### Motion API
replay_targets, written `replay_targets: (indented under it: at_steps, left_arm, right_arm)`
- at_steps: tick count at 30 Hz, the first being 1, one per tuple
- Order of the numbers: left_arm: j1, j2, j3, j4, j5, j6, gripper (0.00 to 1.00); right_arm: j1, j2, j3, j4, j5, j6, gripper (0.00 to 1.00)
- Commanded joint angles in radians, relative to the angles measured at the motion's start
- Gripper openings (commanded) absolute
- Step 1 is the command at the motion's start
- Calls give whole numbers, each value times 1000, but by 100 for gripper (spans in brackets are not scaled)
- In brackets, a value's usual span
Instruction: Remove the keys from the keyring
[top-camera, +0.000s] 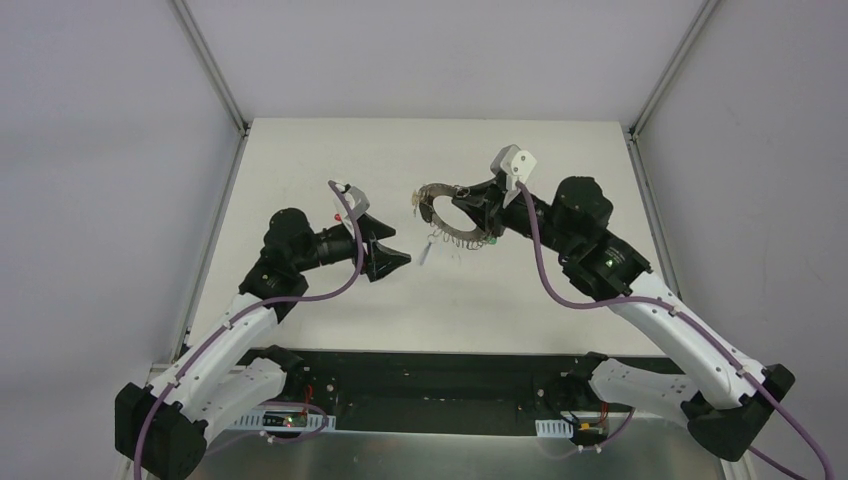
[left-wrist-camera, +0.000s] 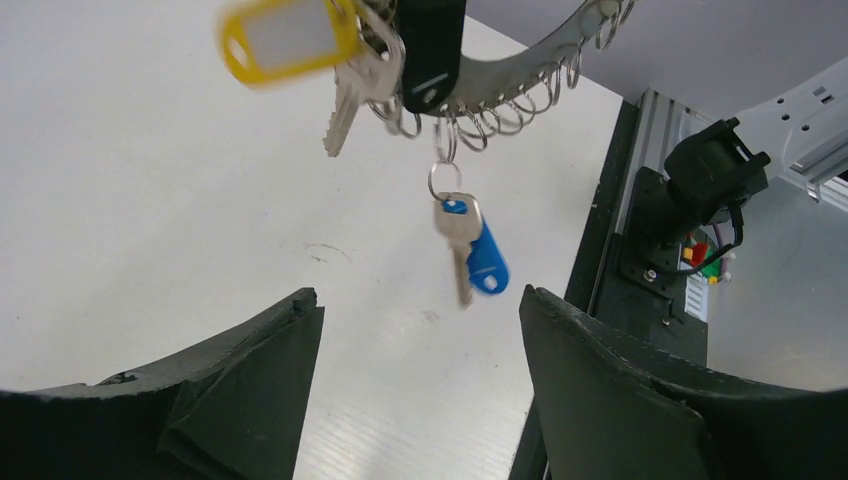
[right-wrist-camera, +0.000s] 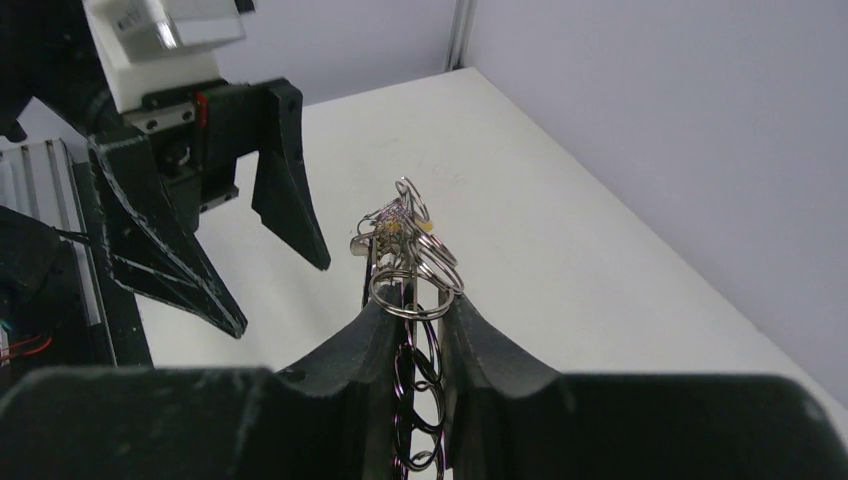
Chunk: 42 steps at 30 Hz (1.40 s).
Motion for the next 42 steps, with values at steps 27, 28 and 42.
replay_targets:
  at_steps: [27, 28, 42]
  left_arm:
    - [-2, -88, -37, 152, 8, 36, 84]
    - [-2, -86, -38, 159, 15, 30, 85]
    - [10, -113, -69, 300, 62, -19, 74]
  right_arm:
    - [2, 149, 212, 457, -286, 316, 0]
    - [3, 148, 209, 464, -290, 323, 0]
    - [20, 159, 167, 503, -317, 383, 0]
